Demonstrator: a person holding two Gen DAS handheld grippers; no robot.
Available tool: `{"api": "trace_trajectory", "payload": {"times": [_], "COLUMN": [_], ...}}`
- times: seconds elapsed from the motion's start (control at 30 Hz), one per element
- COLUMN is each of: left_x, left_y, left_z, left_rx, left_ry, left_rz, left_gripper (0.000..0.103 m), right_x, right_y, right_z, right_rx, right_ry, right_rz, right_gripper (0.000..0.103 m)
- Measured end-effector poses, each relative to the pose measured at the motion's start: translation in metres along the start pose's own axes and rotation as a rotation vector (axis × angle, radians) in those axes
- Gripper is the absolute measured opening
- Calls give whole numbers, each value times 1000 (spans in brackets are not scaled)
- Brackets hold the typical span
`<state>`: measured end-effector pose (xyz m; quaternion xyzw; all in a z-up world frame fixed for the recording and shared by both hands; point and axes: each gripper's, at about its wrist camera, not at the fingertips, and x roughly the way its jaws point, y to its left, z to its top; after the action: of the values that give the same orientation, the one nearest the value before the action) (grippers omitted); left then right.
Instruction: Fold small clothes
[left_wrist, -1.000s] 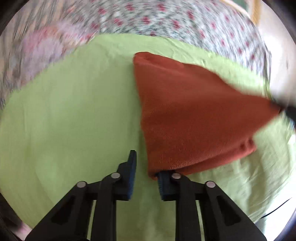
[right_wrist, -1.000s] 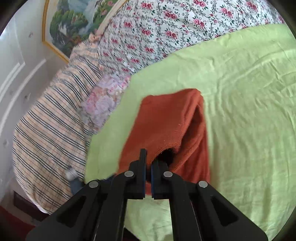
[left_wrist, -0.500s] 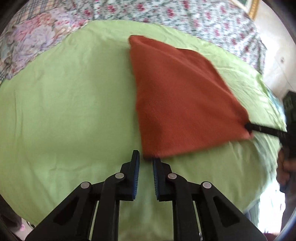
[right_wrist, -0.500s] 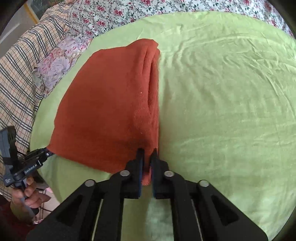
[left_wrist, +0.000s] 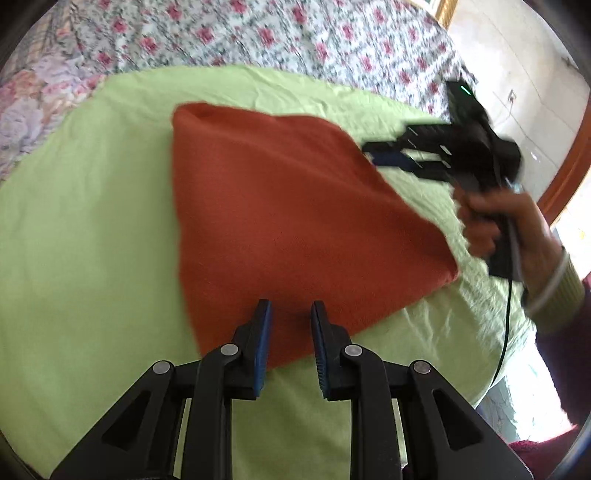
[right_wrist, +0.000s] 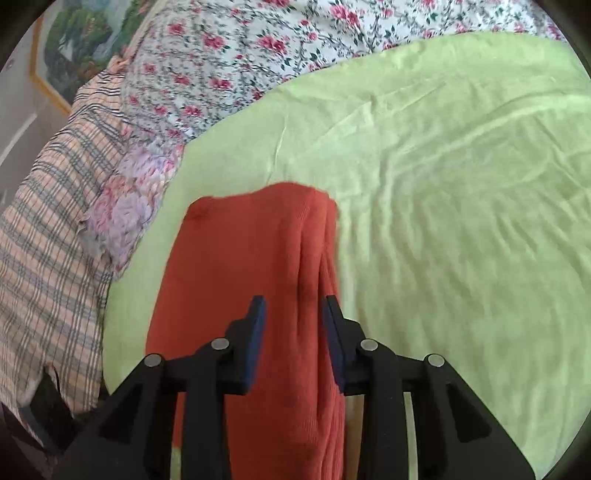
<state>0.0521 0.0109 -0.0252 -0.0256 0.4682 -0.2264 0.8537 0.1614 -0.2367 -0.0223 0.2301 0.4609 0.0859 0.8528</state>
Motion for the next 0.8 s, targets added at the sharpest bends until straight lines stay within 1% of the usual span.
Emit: {"api": "trace_trajectory", "payload": {"times": [0.03,0.07,0.1,0.13,0.2,0.23,0.27,0.3,0.33,0.37,0.4,0.43,0.47,0.53,0.6,0.63,0.67,0.7,0.73,0.77,0.8], "left_x": [6,11,16,17,18,20,21,22,23,23,23,23,24,25,24,23,24,24,24,24,23], "left_y": [-2,-2,-2,-1,0,0,-1,-2,-3,-3,-4,-4,-3,-2,1,2,3,4,5,5,7], "left_z": [-4,-6,-7,-7,-6,-6,-6,-6,-5,-4,-4,-3,-3,-2,-2,-3,-3,-3,-3,-2,-3], "left_rx": [4,8,11,10,2,-2,-4,-3,2,9,12,7,-3,-19,-25,-29,-33,-36,-41,-46,-47], "left_ry": [10,18,28,30,28,30,32,33,33,34,35,35,37,39,40,39,38,37,35,34,34], "left_rz": [4,9,14,12,3,1,0,1,3,8,12,15,14,11,8,7,7,6,6,7,7], "left_gripper": [22,22,22,22,22,22,22,21,21,21,21,21,21,22,22,22,22,22,22,22,22], "right_x": [0,11,26,26,14,14,6,6,10,20,31,38,42,38,21,21,9,-17,-17,-39,-39], "right_y": [0,-2,-5,-5,-2,-2,5,5,5,4,1,-4,-7,-9,-6,-6,-3,9,9,24,24], "right_z": [0,5,10,10,19,19,20,20,20,16,13,10,6,7,7,7,5,-4,-4,-23,-23], "right_rx": [0,9,8,8,-7,-7,-58,-58,-79,-114,-128,-127,-120,-107,-84,-84,-78,-75,-75,-98,-98], "right_ry": [0,15,46,46,0,0,-34,-34,-26,-3,16,28,25,13,-3,-3,-18,-54,-54,-59,-59], "right_rz": [0,9,15,15,30,30,-5,-5,-34,-93,-127,-137,-139,-131,-132,-132,-140,-112,-112,-64,-64], "right_gripper": [33,33,30,10,10,10,10,10,9,9,9,9,9,11,13,14,16,16,16,16,16]}}
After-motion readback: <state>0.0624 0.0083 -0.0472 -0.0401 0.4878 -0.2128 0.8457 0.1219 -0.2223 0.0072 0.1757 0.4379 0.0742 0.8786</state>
